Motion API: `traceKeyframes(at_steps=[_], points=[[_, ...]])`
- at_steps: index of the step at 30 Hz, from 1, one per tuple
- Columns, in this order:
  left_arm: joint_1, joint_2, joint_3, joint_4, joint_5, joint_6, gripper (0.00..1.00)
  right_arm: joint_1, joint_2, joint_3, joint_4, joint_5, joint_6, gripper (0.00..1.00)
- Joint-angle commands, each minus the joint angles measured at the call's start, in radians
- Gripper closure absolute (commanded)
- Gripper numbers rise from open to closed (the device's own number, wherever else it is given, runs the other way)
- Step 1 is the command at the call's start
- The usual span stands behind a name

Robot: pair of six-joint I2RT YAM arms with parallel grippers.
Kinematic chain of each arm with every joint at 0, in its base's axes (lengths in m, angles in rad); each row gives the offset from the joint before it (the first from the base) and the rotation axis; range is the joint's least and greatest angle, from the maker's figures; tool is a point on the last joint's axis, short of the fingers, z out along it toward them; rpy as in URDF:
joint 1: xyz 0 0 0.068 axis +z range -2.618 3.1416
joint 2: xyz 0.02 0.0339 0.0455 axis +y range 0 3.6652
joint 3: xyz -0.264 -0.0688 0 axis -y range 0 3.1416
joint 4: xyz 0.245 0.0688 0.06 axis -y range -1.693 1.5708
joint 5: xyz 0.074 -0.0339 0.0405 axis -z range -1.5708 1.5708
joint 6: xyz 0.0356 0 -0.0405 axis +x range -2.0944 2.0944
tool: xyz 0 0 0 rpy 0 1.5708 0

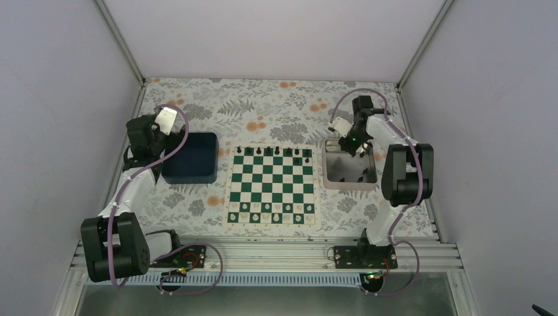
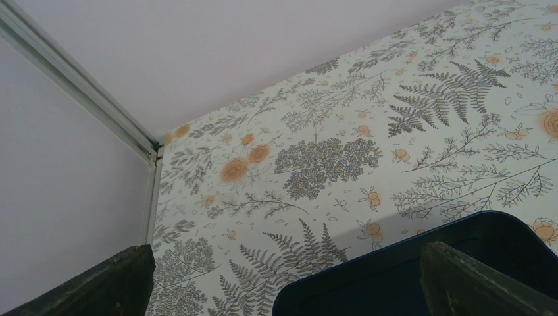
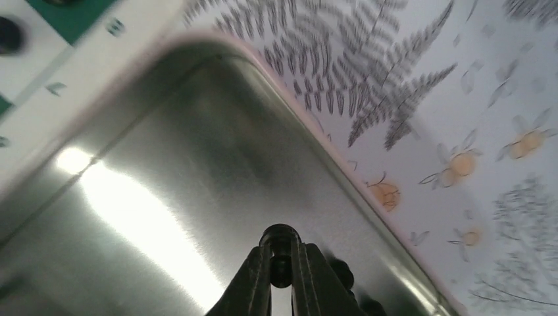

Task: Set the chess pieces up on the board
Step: Pick up the chess piece from the storage box, then place the chess piece on the chessboard.

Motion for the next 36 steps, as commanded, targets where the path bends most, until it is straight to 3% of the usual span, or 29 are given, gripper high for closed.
traceKeyframes(at_steps=[1, 8, 14, 24, 36], points=[[0.004, -0.013, 0.007, 0.003, 0.025, -0.007, 0.00, 0.100, -0.111, 0.086, -0.082, -0.008, 0.028, 0.95], [0.004, -0.018, 0.006, 0.005, 0.025, -0.007, 0.00, 0.358, -0.125, 0.198, -0.159, -0.023, 0.101, 0.94], [0.004, -0.020, 0.004, 0.006, 0.027, -0.007, 0.00, 0.484, -0.024, 0.213, -0.129, -0.040, 0.122, 0.93], [0.004, -0.022, 0.000, 0.011, 0.023, -0.005, 0.00, 0.531, 0.123, 0.200, -0.038, -0.030, 0.128, 0.92], [0.005, -0.022, -0.001, 0.011, 0.033, -0.005, 0.00, 0.533, 0.185, 0.193, -0.005, -0.014, 0.130, 0.92]])
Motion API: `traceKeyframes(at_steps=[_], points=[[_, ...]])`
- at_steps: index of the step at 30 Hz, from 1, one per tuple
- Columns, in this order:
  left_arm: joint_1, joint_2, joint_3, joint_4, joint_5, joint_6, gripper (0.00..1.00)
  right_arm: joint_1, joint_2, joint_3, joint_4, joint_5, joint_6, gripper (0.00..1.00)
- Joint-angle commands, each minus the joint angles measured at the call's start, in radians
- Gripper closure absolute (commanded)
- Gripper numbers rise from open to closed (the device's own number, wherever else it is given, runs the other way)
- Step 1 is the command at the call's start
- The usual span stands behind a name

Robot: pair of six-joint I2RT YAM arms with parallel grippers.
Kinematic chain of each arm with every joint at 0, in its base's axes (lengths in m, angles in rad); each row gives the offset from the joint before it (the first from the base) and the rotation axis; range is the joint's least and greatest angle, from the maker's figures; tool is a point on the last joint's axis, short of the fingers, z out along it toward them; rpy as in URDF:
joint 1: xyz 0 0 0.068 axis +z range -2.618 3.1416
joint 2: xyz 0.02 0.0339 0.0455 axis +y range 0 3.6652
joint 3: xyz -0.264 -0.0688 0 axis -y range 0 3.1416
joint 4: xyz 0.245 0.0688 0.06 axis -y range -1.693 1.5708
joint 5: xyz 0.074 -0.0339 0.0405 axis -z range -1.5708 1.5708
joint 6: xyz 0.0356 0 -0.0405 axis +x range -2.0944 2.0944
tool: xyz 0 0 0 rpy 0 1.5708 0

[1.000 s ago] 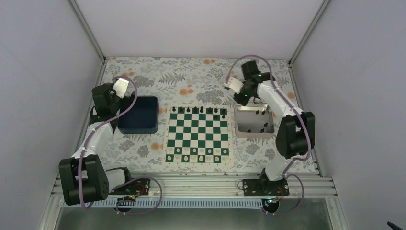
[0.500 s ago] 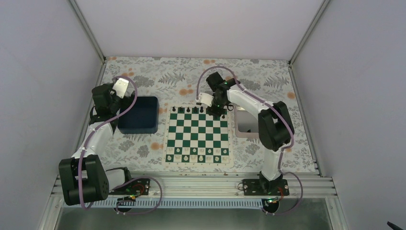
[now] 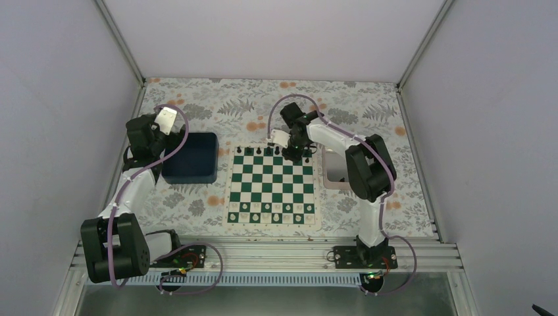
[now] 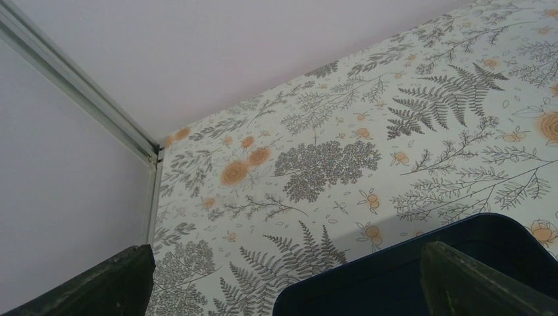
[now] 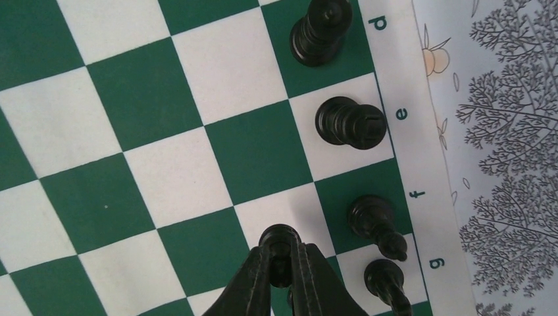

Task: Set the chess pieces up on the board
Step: Place the chess piece on the chessboard.

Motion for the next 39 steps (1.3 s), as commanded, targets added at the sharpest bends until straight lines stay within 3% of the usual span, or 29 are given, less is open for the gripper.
traceKeyframes(at_steps=[1, 15, 28, 39], points=[[0.005, -0.016, -0.002, 0.011, 0.030, -0.004, 0.00, 0.010, 0.032, -0.010, 0.021, 0.012, 0.015, 0.92], [0.005, -0.019, -0.002, 0.009, 0.033, -0.004, 0.00, 0.010, 0.046, -0.027, 0.038, 0.022, 0.014, 0.92], [0.007, -0.019, -0.002, 0.008, 0.034, -0.003, 0.00, 0.010, 0.017, -0.019, 0.023, 0.013, 0.019, 0.79], [0.010, -0.021, -0.002, 0.009, 0.036, -0.004, 0.00, -0.031, -0.271, 0.003, -0.109, 0.096, 0.040, 0.72]])
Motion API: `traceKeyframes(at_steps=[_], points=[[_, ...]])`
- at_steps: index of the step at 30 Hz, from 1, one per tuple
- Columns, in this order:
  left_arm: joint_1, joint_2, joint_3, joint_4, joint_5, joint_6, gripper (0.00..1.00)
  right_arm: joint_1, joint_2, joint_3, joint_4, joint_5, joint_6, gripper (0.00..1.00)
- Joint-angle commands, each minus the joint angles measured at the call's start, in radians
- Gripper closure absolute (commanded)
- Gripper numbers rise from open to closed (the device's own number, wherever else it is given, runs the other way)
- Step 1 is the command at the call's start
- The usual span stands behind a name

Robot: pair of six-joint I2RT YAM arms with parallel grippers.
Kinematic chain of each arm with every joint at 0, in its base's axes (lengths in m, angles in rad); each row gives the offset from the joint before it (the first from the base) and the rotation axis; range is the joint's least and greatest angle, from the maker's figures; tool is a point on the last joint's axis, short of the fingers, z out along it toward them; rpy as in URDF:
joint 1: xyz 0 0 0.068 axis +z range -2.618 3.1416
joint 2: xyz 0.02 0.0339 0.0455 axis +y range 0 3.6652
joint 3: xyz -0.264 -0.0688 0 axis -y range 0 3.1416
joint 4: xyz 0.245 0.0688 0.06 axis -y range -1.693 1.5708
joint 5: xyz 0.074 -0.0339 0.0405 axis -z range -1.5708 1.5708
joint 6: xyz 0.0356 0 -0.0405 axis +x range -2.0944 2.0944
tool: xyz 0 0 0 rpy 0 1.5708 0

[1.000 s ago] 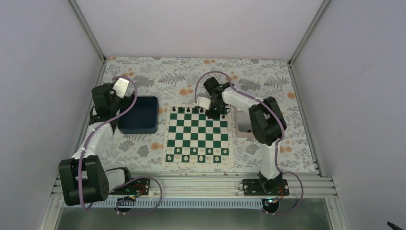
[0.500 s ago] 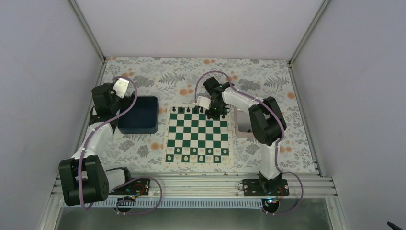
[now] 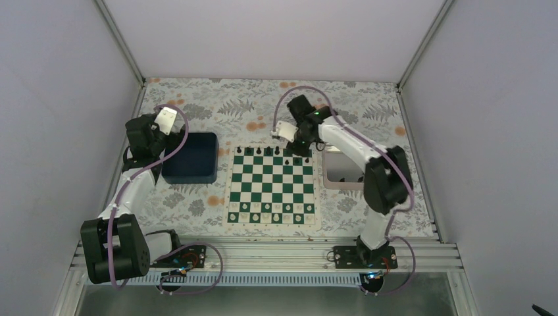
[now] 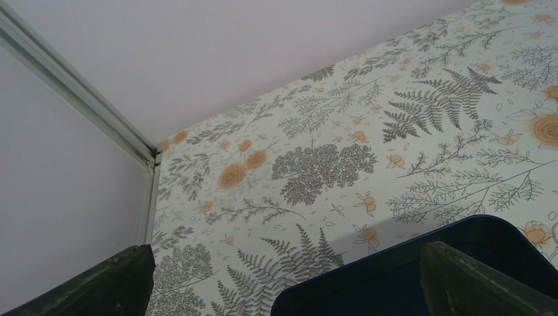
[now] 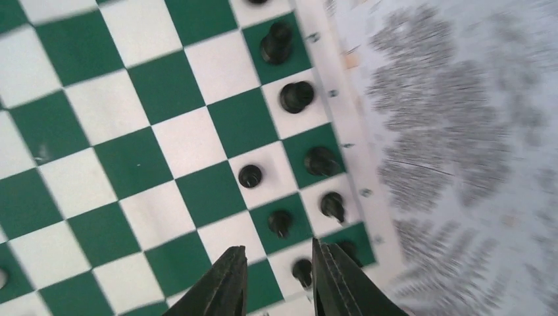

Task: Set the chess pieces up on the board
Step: Place the chess piece on the chessboard, then pick up the chess piece from the storage box.

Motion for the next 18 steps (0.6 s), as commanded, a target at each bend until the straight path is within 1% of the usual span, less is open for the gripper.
traceKeyframes(at_steps=[1, 4, 10, 14, 18], points=[[0.008, -0.014, -0.002, 0.008, 0.021, -0.004, 0.00, -0.048, -0.184, 0.011, -0.077, 0.061, 0.017, 0.72], [0.008, -0.016, -0.002, 0.007, 0.023, -0.004, 0.00, -0.129, -0.272, -0.027, -0.097, 0.083, -0.001, 0.70], [0.008, -0.022, 0.001, 0.005, 0.022, -0.004, 0.00, -0.396, -0.354, -0.161, -0.070, 0.075, -0.085, 0.69], [0.008, -0.018, 0.002, 0.004, 0.027, -0.005, 0.00, -0.529, -0.350, -0.263, 0.007, 0.068, -0.136, 0.69], [0.008, -0.018, 0.004, 0.003, 0.029, -0.006, 0.00, -0.601, -0.296, -0.309, 0.087, 0.072, -0.156, 0.69]])
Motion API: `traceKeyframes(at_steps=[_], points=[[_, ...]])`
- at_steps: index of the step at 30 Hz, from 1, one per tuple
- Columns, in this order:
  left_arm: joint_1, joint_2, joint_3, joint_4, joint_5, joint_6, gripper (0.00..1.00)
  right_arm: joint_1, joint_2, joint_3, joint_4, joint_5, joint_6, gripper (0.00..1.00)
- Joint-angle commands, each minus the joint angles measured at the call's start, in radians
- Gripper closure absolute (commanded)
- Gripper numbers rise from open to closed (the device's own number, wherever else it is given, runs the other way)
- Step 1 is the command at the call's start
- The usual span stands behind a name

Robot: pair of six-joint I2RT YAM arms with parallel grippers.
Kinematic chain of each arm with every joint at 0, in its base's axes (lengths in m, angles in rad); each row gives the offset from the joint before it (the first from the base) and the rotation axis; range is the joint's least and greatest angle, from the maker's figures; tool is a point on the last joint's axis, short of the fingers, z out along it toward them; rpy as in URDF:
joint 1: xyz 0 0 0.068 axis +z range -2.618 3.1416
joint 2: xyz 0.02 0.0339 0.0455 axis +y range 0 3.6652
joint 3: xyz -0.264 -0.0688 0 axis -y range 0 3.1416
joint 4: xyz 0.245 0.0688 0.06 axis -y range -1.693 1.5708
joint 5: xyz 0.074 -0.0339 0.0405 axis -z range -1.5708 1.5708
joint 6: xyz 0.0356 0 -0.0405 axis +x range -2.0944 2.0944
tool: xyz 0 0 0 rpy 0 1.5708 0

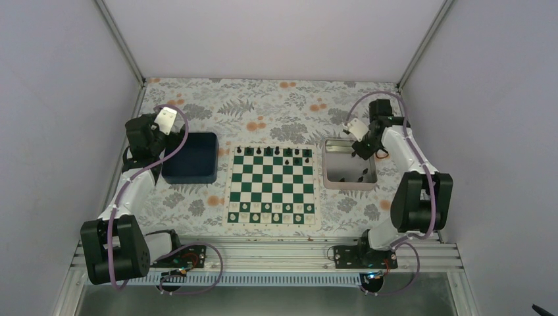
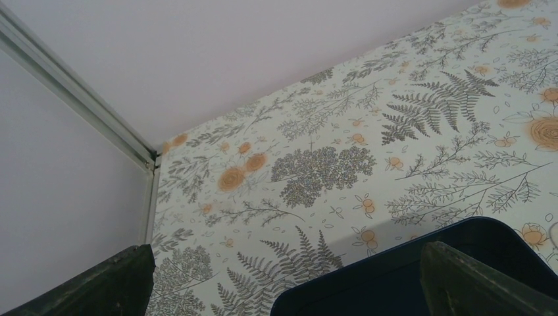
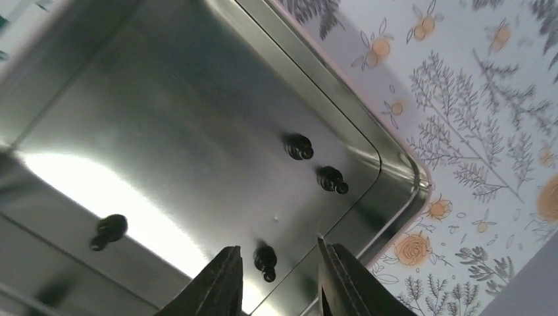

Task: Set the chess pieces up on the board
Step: Pick up the chess piece from the storage box.

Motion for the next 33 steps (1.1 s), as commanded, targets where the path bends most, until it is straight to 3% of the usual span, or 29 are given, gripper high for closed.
traceKeyframes(at_steps=[1, 11, 27, 33], points=[[0.008, -0.012, 0.004, 0.003, 0.024, -0.005, 0.00, -0.052, 0.059, -0.033, 0.115, -0.003, -0.051, 0.69], [0.008, -0.012, 0.004, 0.001, 0.018, -0.005, 0.00, -0.070, 0.245, 0.012, 0.190, -0.044, -0.051, 0.69], [0.008, 0.000, 0.003, 0.005, 0.015, -0.001, 0.00, -0.070, 0.332, 0.058, 0.201, -0.061, -0.051, 0.72], [0.008, -0.002, 0.004, 0.001, 0.015, -0.001, 0.00, -0.069, 0.343, 0.067, 0.193, -0.059, -0.051, 0.84]])
